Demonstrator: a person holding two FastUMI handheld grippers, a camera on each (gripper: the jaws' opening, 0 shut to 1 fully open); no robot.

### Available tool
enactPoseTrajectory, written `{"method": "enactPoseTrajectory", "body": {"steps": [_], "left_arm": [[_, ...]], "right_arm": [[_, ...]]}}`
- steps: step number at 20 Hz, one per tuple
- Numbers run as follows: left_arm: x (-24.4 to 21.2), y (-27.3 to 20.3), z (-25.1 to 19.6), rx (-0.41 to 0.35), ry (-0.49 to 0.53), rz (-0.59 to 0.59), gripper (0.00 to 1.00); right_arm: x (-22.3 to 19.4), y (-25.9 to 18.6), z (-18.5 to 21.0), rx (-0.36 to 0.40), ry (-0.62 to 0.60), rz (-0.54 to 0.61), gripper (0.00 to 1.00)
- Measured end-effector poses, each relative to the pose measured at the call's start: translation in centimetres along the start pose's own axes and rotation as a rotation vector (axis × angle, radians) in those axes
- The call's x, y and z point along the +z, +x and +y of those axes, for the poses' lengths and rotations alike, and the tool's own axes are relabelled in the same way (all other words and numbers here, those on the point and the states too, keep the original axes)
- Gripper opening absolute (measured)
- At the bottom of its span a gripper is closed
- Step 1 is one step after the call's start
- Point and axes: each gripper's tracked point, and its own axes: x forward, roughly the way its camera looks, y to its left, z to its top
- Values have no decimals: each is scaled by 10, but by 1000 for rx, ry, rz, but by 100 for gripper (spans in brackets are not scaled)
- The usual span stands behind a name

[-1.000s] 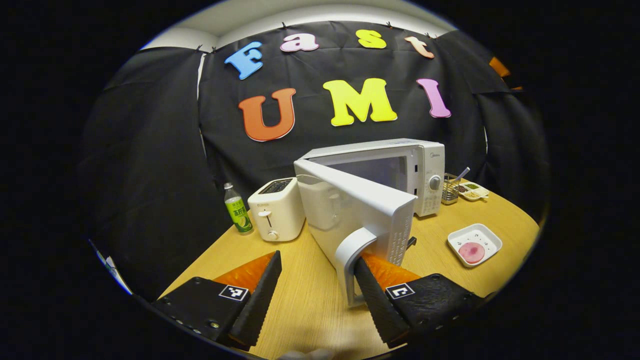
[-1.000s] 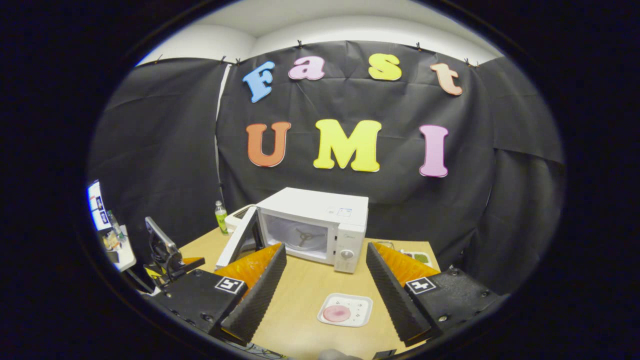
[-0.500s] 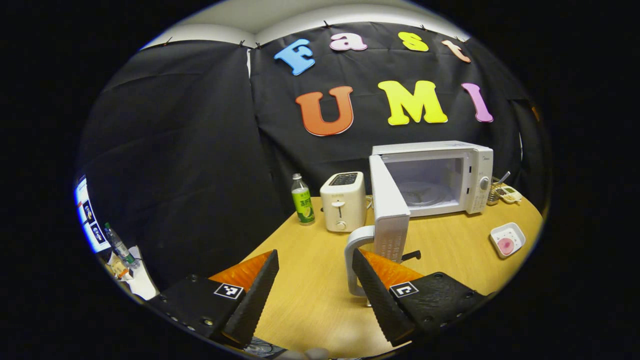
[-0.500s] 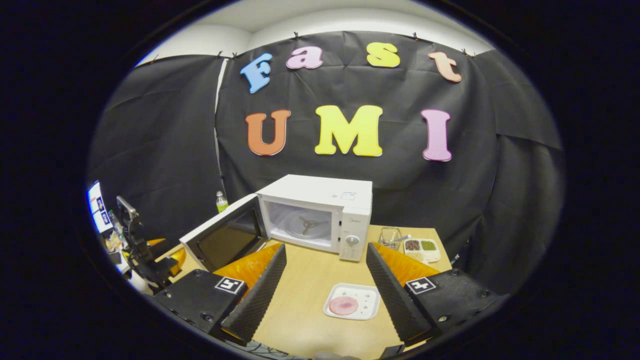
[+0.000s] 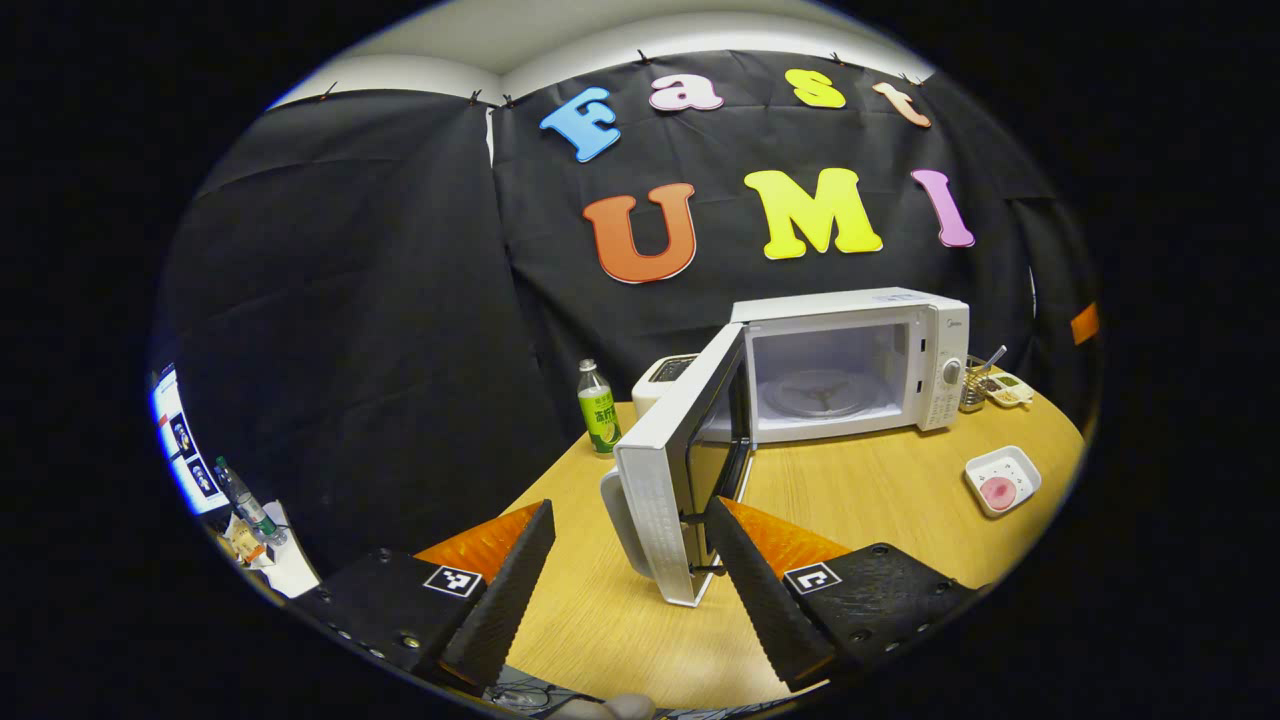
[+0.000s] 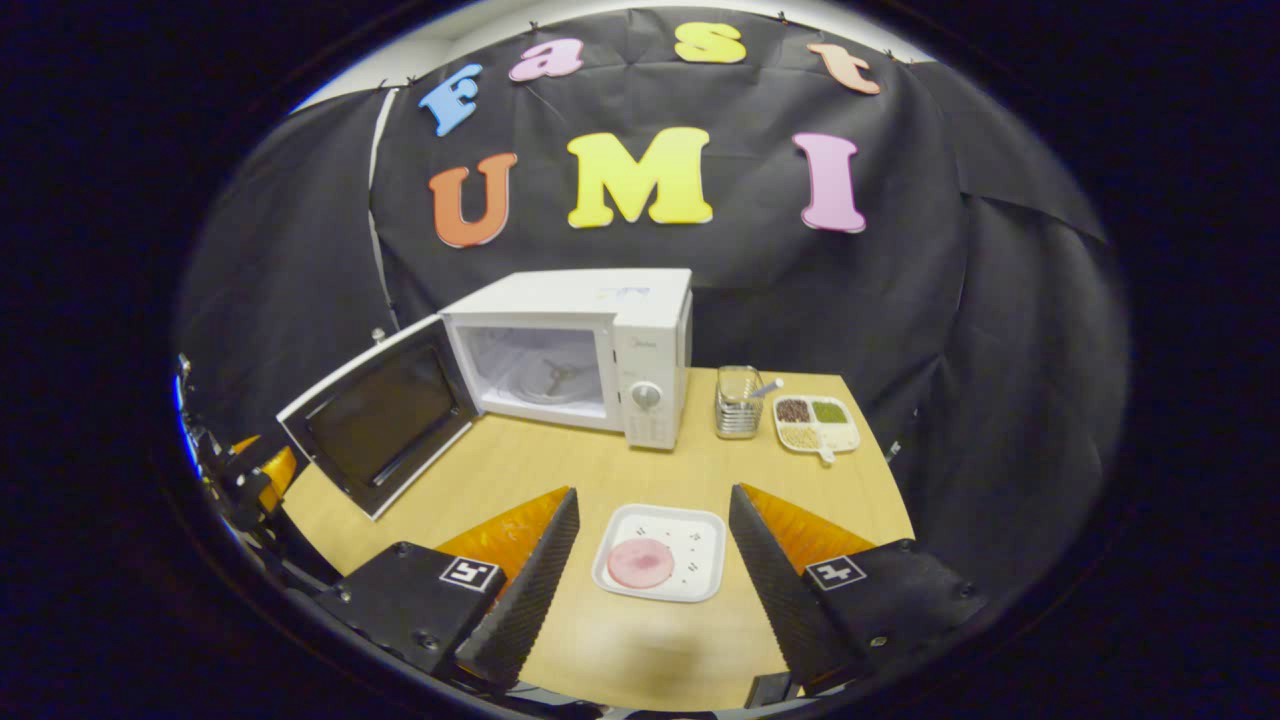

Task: Open the microwave oven with the left hand, put the food in, and close the microwave oven.

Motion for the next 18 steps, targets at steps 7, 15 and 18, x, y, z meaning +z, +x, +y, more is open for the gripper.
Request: {"method": "enactPoseTrajectory", "body": {"steps": [7,15,18], "left_arm": [[8,23,-22,2,3,12,94],[12,29,-17,41,4,46,95],[27,17,-33,12,-27,36,94]], "right_arm": [[-81,50,-42,-12,53,196,86],[-135,103,-45,62,103,383,60],[-147,120,-50,72,118,430,68]]}}
